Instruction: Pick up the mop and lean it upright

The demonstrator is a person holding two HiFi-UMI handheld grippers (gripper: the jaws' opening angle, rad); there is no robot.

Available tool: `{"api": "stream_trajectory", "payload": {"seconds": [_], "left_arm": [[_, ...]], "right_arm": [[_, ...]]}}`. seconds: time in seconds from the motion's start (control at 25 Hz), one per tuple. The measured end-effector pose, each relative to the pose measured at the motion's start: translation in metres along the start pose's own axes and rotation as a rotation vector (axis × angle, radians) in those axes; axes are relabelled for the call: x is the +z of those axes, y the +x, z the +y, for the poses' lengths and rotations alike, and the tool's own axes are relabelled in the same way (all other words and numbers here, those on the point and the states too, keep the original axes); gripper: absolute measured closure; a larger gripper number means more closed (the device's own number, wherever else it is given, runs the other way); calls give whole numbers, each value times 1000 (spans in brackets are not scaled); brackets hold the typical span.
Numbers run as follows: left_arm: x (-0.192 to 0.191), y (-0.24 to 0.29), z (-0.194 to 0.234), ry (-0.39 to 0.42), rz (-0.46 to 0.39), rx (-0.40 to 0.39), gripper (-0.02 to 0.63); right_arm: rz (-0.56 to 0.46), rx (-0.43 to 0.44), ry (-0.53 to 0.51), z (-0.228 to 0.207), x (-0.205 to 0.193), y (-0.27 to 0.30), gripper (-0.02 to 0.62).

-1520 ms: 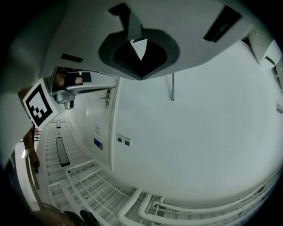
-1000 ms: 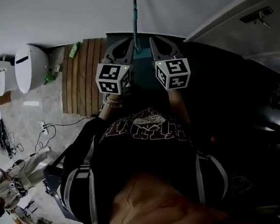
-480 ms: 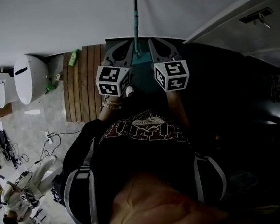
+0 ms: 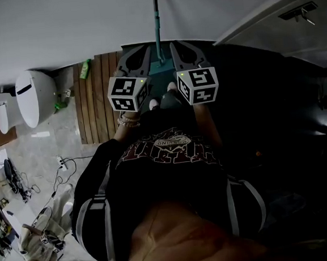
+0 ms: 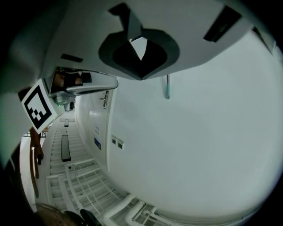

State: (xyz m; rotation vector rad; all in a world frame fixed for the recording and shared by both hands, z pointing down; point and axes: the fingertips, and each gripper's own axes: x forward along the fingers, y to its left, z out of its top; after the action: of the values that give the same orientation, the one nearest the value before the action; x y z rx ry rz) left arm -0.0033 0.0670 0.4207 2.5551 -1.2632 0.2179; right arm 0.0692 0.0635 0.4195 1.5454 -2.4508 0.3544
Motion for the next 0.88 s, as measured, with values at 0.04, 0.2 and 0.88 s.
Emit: {"api": "stream_trajectory", "payload": {"seconds": [0.04, 0.2, 0.88], "left_arm": [[1, 3, 1, 3, -1, 1, 566], [7, 13, 3, 11, -3, 6, 566], [35, 86, 31, -11, -15, 104, 566]], "right_arm": [[0, 1, 0, -3, 1, 2, 577], [3, 17, -5, -8, 5, 10, 577], [4, 130, -40, -61, 38, 81, 577]]}}
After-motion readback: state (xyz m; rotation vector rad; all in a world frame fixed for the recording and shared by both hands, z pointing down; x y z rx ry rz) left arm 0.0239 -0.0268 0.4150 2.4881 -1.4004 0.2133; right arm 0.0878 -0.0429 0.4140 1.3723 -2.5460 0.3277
